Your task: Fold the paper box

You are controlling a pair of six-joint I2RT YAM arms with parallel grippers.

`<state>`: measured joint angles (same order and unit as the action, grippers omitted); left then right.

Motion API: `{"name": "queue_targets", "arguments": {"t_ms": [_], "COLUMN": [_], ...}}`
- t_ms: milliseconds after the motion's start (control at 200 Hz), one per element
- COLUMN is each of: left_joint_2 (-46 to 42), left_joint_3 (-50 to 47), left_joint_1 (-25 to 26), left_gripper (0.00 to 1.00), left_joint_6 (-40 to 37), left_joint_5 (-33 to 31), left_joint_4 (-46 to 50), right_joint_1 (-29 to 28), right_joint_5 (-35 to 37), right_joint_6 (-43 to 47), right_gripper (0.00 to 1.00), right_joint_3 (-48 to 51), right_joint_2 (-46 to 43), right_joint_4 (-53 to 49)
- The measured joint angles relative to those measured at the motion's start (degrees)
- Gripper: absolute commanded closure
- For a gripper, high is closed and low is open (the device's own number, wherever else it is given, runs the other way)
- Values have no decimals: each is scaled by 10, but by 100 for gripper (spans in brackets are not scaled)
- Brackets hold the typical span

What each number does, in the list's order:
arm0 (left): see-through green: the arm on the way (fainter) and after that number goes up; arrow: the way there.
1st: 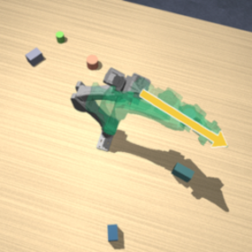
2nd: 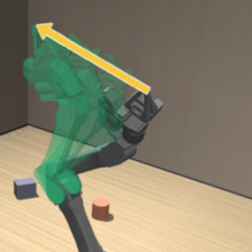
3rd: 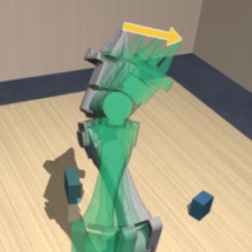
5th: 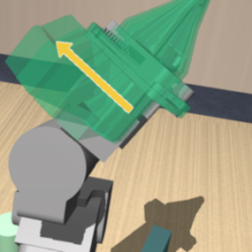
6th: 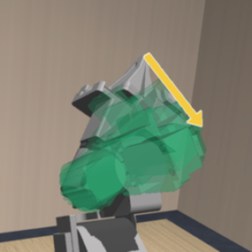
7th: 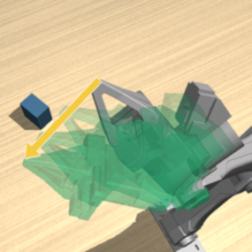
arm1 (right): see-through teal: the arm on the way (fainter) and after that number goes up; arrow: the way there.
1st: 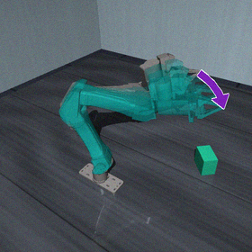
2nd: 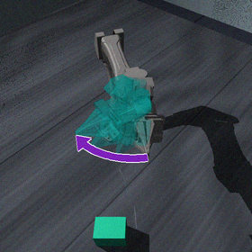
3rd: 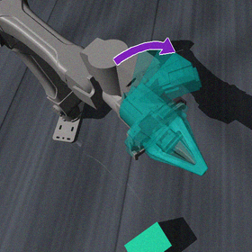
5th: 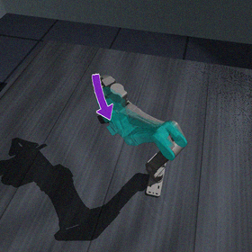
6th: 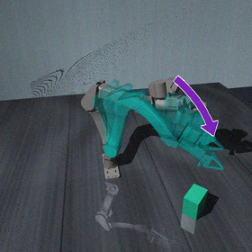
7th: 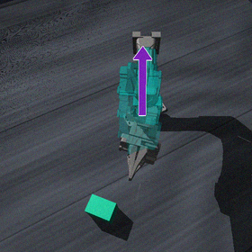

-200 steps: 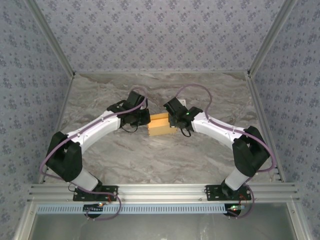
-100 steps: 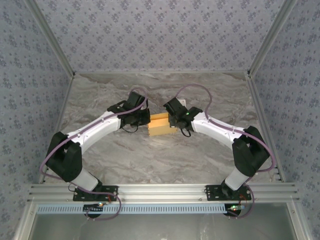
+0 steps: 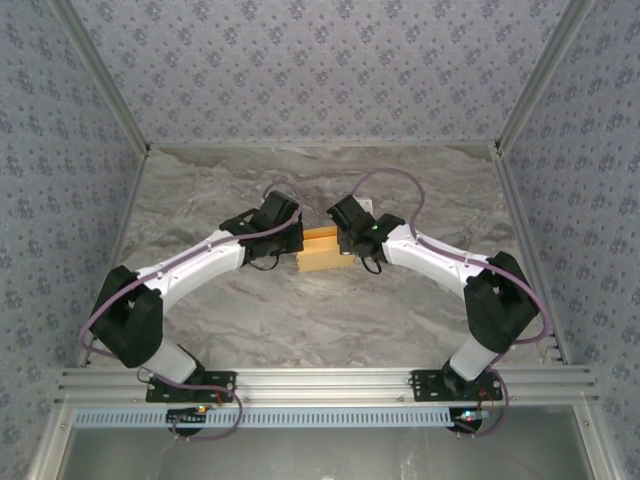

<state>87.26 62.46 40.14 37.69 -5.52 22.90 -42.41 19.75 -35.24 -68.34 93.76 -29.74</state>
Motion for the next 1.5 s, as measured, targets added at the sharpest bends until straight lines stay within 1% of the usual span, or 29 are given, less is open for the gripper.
{"name": "queue_targets", "arguments": {"t_ms": [110,355,465,685,860,929,1024,1064,1159,1219,1289,1329,1379,1389,1404,1499], "left_joint_2": [-2,-3,-3,-9,-9,-9,-9,-9,-9,-9,-9,-9,-9,-9,-9,-9], "left_joint_3": [-14,-31,-37,-49,-49,-49,-52,-53,-57,-59,-61,-61,-62,-62,-62,-66], "left_joint_1": [5,18,27,38,46,47,50,51,53,55,56,57,57,57,57,58], "left_gripper": [100,100,100,100,100,100,100,100,100,100,100,100,100,100,100,100], "left_joint_6": [-8,-8,-15,-31,-43,-47,-54,-57,-66,-71,-77,-80,-84,-86,-87,-97], "left_joint_5": [-18,-53,-69,-82,-87,-91,-97,-100,-105,-107,-110,-112,-113,-113,-113,-115], "left_joint_4": [-24,-58,-66,-80,-80,-80,-83,-85,-93,-97,-99,-100,-102,-102,-103,-110], "right_joint_1": [1,2,6,27,38,42,50,54,67,78,92,96,97,97,97,99], "right_joint_5": [0,5,3,-46,-94,-111,-134,-146,-171,-190,-224,-243,-264,-266,-272,-294], "right_joint_6": [-1,2,5,28,80,112,166,198,275,320,386,426,476,483,502,583], "right_gripper": [81,76,72,61,55,50,46,40,33,25,20,13,11,4,1,0], "right_joint_3": [0,16,32,87,124,142,172,188,225,239,254,265,280,282,288,310], "right_joint_2": [0,-9,-21,-78,-138,-168,-212,-230,-275,-291,-301,-304,-305,-304,-304,-296], "right_joint_4": [2,15,28,64,104,125,154,165,184,194,216,229,247,249,255,278]}}
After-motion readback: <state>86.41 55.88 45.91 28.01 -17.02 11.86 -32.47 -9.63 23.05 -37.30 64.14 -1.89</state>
